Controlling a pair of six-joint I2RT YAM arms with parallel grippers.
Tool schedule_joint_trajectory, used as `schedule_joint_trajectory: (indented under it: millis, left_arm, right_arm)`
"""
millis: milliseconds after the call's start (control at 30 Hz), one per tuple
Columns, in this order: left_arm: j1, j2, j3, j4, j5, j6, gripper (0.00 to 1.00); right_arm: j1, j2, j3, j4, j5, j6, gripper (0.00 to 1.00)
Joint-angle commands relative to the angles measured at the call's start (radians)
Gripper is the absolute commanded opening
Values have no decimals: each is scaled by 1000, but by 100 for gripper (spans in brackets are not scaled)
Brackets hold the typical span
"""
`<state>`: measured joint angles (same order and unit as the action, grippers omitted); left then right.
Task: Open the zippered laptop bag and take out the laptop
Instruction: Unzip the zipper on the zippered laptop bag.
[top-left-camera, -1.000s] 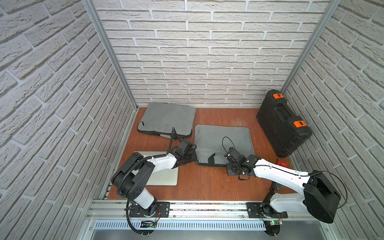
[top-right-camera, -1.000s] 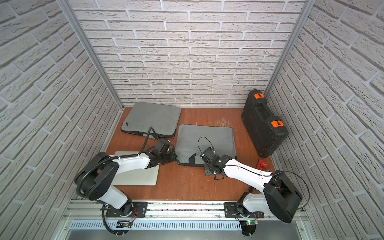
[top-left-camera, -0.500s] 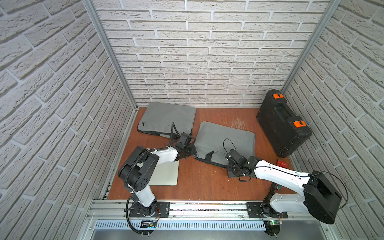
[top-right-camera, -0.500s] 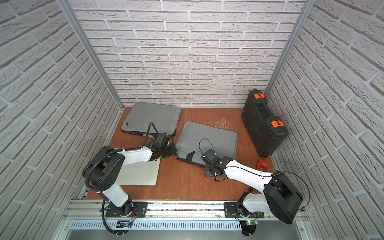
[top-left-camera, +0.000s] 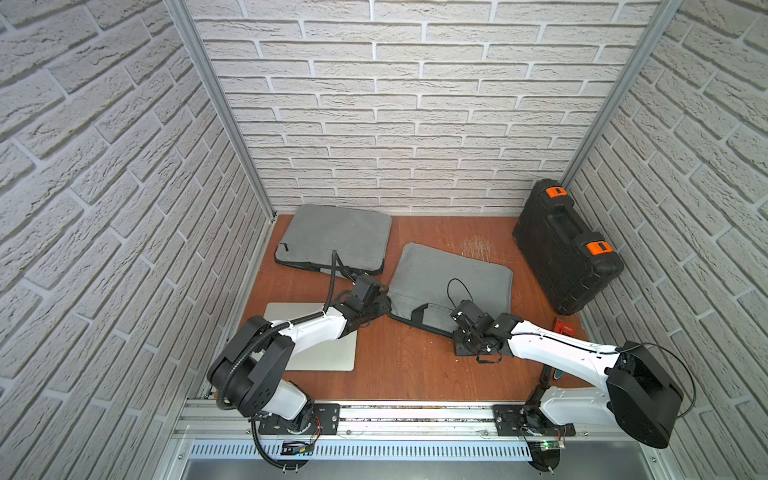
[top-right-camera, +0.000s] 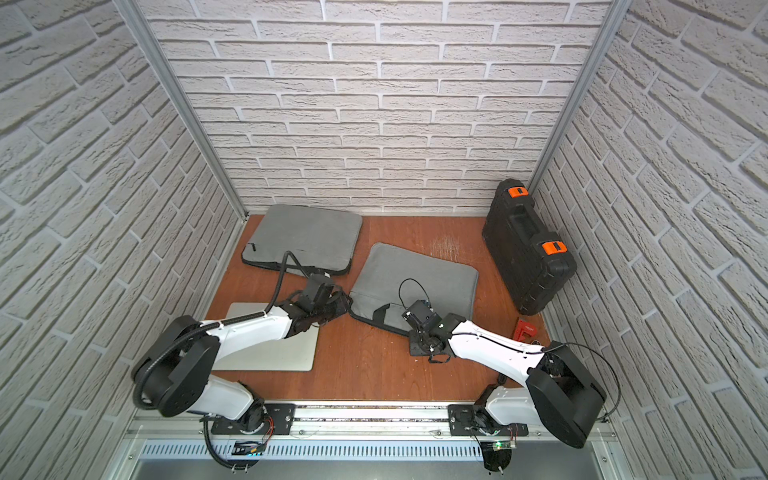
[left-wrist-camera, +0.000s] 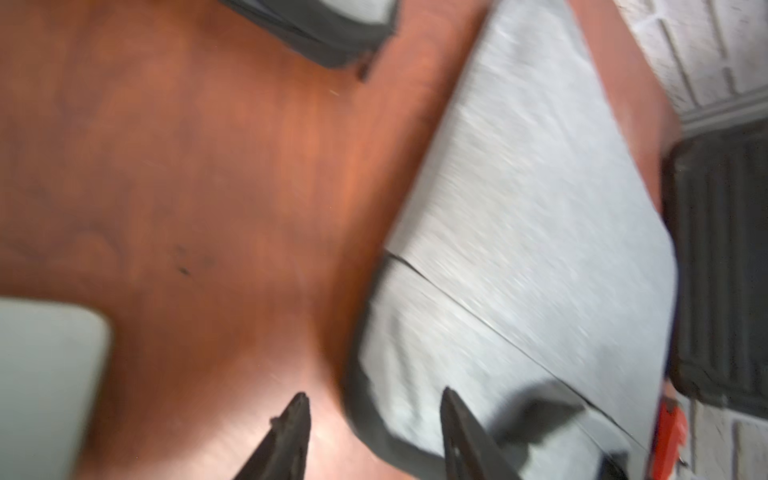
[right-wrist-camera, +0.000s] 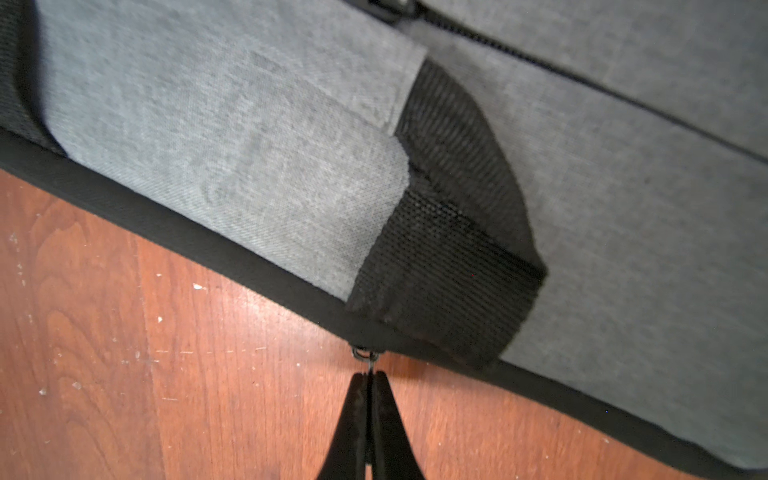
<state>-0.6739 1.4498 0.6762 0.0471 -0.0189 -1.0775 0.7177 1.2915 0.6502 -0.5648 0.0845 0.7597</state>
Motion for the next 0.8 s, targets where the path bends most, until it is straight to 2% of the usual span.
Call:
schedule_joint_trajectory:
  millis: [0, 133, 300, 767]
  left_arm:
    - [-84, -18, -13, -11, -74, -40, 52]
    - [-168, 38, 42, -43, -112, -15, 53]
    - [-218, 122, 90, -48, -98, -14, 53]
    - [-235, 219, 130, -37, -65, -30, 60]
  right_arm:
    - [28, 7, -18, -21, -28, 35, 6]
    - [59, 23, -11, 7, -37, 60, 6]
    - [100, 43, 0, 55, -46, 100, 6]
    - [151, 66, 49, 102, -48, 125, 6]
